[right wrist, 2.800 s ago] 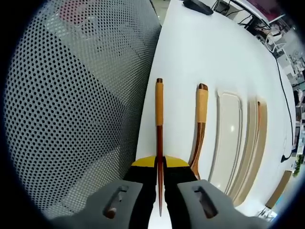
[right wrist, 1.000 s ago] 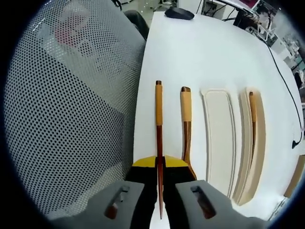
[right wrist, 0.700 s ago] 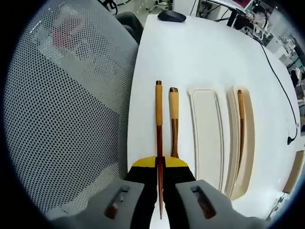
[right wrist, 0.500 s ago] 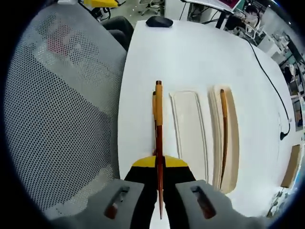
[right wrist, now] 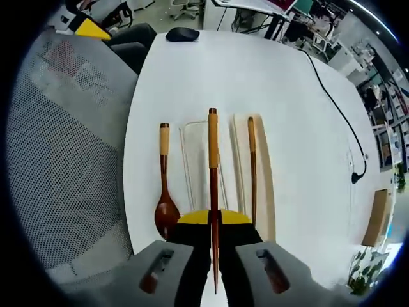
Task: Arrange the utensils inside the cutlery case until each visible utensil rests in its matching compartment.
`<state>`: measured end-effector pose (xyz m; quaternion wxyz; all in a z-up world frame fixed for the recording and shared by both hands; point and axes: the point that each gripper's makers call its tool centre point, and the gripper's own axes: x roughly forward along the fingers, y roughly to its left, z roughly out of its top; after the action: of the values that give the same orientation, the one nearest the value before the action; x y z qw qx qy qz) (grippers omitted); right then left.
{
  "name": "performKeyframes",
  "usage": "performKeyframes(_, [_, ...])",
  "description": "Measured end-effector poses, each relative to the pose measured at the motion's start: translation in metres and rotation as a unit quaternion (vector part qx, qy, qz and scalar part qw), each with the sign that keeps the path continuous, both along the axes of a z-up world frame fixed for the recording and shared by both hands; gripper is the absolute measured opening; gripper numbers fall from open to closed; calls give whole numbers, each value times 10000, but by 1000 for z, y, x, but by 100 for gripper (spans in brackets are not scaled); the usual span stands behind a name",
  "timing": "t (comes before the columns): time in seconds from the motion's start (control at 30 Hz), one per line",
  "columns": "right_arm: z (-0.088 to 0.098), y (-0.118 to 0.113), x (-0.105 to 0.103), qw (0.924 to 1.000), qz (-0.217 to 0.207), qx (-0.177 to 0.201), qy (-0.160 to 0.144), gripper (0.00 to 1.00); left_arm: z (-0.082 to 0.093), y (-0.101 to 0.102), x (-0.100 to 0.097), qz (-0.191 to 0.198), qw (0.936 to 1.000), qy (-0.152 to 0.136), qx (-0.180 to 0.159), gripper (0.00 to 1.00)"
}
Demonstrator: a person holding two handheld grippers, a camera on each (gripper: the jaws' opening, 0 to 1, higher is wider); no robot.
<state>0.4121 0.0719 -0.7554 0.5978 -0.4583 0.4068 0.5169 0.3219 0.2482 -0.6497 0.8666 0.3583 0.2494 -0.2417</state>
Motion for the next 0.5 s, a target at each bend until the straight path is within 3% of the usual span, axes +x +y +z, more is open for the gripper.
performKeyframes(0.5, [-2,6,39,9993,71,-160,-332,0,-1,0,-1,8,10000,33,4,41])
